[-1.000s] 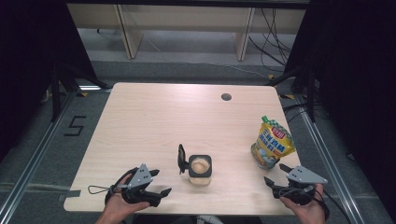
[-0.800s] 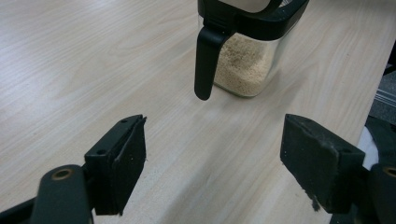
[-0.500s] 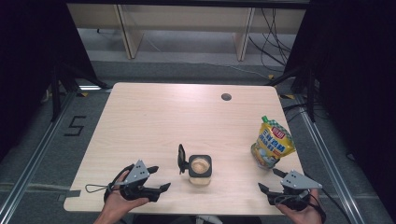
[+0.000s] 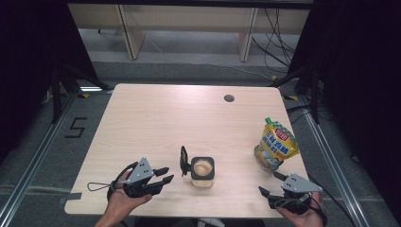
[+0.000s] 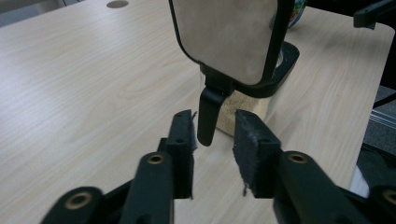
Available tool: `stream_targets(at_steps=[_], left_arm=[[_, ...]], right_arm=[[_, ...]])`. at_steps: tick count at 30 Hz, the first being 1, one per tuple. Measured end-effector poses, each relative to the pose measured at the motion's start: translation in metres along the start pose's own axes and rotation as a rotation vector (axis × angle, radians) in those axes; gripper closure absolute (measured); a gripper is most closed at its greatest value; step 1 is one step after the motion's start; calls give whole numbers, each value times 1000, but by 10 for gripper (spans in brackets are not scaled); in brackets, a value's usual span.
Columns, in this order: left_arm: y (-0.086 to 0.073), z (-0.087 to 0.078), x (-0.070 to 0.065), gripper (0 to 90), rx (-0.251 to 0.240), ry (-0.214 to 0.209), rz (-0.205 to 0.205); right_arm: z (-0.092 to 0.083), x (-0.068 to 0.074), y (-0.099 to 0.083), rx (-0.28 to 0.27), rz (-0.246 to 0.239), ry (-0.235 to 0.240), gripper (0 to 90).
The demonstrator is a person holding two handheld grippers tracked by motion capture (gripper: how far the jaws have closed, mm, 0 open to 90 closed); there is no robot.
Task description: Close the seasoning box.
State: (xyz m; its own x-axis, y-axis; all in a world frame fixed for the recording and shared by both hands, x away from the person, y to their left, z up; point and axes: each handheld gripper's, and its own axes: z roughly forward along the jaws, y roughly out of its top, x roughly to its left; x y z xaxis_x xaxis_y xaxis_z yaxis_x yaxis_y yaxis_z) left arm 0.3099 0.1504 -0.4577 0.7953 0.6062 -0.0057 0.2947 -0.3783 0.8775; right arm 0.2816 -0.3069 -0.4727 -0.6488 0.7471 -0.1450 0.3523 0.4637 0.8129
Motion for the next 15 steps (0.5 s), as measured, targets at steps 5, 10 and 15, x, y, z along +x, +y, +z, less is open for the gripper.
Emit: stream_targets(at_steps=[5,10,15], left_arm=[[11,0,1,820,-20,19,20],[24,1,-1,892,-43,16,28],[34,5,-5,893,-45,3,32]], right_arm=[[1,1,0,15,10,-2,278],[1,0,-1,9,-3,-1,281],[1,1,-1,17,5,-2,281]])
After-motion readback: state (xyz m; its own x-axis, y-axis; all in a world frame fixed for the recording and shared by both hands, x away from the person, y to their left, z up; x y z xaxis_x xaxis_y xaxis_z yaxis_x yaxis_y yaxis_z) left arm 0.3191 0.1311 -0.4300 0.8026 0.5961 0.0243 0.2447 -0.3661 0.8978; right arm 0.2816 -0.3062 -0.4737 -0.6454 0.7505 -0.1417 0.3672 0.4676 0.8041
